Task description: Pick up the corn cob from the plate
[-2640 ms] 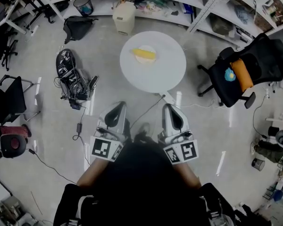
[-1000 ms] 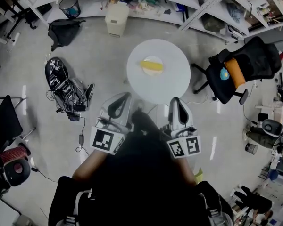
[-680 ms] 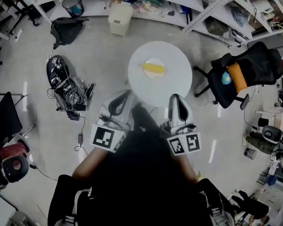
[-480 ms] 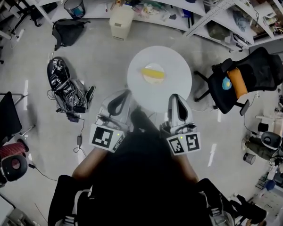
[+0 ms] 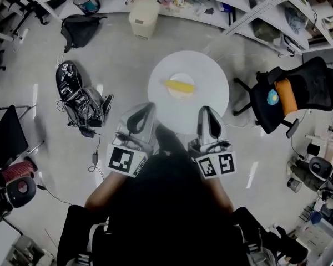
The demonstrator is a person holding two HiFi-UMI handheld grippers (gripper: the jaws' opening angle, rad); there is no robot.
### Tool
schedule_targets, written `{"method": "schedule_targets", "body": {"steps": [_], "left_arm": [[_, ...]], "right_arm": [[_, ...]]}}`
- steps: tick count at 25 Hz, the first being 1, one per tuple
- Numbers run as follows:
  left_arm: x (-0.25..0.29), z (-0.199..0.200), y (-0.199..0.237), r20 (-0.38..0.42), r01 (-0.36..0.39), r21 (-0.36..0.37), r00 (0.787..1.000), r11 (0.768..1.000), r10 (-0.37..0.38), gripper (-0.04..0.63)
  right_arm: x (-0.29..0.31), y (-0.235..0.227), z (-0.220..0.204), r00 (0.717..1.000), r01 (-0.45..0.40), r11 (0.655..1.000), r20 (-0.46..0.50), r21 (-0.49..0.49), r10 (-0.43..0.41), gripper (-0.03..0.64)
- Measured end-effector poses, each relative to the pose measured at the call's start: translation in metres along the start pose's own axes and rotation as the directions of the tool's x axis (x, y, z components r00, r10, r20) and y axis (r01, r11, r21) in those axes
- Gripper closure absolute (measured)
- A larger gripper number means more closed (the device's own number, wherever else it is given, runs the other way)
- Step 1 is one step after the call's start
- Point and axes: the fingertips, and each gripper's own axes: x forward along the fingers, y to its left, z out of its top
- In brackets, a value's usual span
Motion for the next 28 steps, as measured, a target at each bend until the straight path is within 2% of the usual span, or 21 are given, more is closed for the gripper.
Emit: {"method": "schedule_targets", "body": {"steps": [16, 20, 28], "left_arm": [[0.066, -0.042, 0.014, -0.090, -0.010, -0.039, 0.996, 0.999, 0.007, 0.589], [0.076, -0.055, 0.021, -0.114, -0.043, -0.079, 0.993, 0.996, 0.034, 0.589], [0.094, -0.079, 0.038, -0.142, -0.079, -0.097, 0.988, 0.992, 0.064, 0.589]], "right_arm": [[0.041, -0.060, -0.050, 0.991, 0.049, 0.997, -0.124, 0.059, -0.041, 0.609], [0.049, -0.072, -0.065, 0.986, 0.052, 0.996, -0.159, 0.066, -0.041, 0.609], [0.064, -0.093, -0.097, 0.973, 0.065, 0.993, -0.226, 0.094, -0.043, 0.609]]}}
